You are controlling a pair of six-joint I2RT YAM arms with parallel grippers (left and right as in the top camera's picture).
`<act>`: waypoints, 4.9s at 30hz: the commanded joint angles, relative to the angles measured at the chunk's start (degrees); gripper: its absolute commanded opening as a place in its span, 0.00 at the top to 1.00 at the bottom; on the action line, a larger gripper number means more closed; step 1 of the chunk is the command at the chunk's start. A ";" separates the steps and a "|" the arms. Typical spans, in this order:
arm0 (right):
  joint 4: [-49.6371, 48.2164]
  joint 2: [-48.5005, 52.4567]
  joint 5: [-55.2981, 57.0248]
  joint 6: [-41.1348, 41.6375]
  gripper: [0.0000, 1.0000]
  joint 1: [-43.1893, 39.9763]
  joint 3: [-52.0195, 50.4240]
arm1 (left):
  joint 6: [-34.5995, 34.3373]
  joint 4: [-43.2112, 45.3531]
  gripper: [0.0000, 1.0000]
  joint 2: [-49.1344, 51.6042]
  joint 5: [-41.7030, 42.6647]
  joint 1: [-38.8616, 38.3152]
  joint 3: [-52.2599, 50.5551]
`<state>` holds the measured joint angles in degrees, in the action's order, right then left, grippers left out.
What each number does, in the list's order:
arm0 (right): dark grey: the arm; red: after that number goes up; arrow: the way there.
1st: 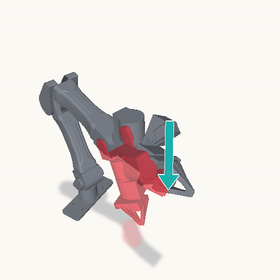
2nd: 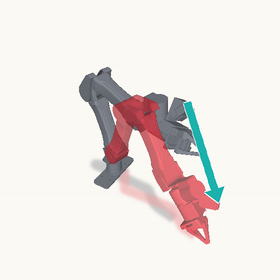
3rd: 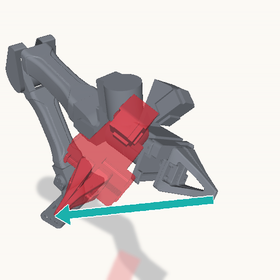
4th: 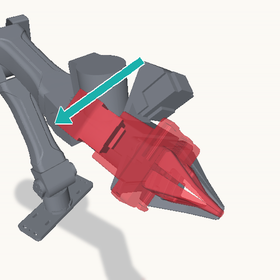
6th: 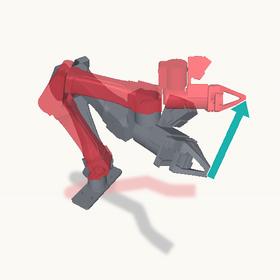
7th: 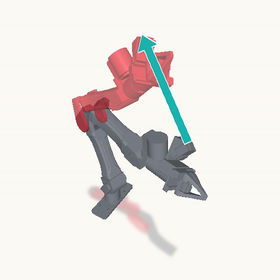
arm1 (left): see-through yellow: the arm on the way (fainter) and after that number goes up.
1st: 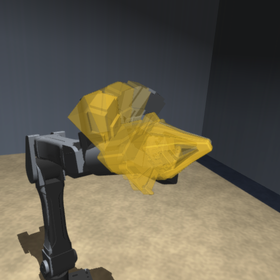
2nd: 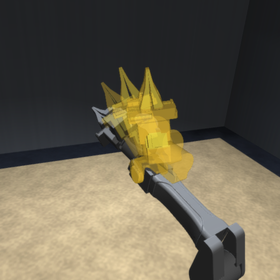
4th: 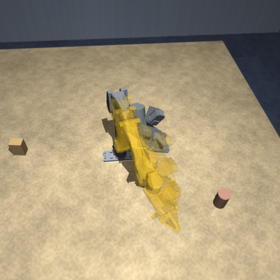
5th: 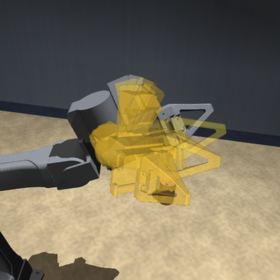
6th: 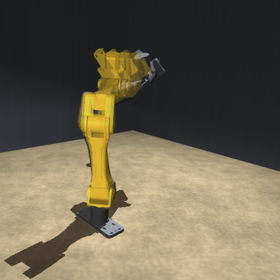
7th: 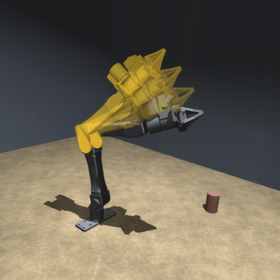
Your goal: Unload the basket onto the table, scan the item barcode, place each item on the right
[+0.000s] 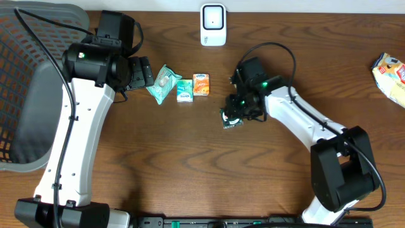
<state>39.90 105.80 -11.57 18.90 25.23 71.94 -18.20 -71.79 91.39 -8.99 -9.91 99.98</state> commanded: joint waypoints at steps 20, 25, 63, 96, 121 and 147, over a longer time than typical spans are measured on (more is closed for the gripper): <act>-3.15 1.07 -0.37 0.79 0.94 6.10 4.33 | -0.52 -0.17 0.02 -0.09 -0.68 0.09 -0.17; -2.97 3.56 0.74 2.23 0.99 8.28 4.07 | -0.52 -0.17 0.02 -0.09 -0.70 0.09 -0.17; 5.46 0.37 4.57 5.53 0.99 -0.31 4.17 | -0.52 -0.17 0.02 -0.09 -0.70 0.09 -0.17; 14.27 6.40 13.70 6.19 0.99 -0.72 4.13 | -0.52 -0.17 0.02 -0.09 -0.70 0.09 -0.17; 3.50 -1.33 -0.61 4.15 0.99 -7.15 4.11 | -0.52 -0.17 0.02 -0.09 -0.70 0.09 -0.17; 17.66 4.94 14.69 7.19 0.99 -9.46 4.13 | -0.52 -0.17 0.02 -0.09 -0.70 0.09 -0.17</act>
<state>56.93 110.59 0.10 25.26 17.21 75.59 -18.20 -71.79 91.39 -8.99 -9.91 99.98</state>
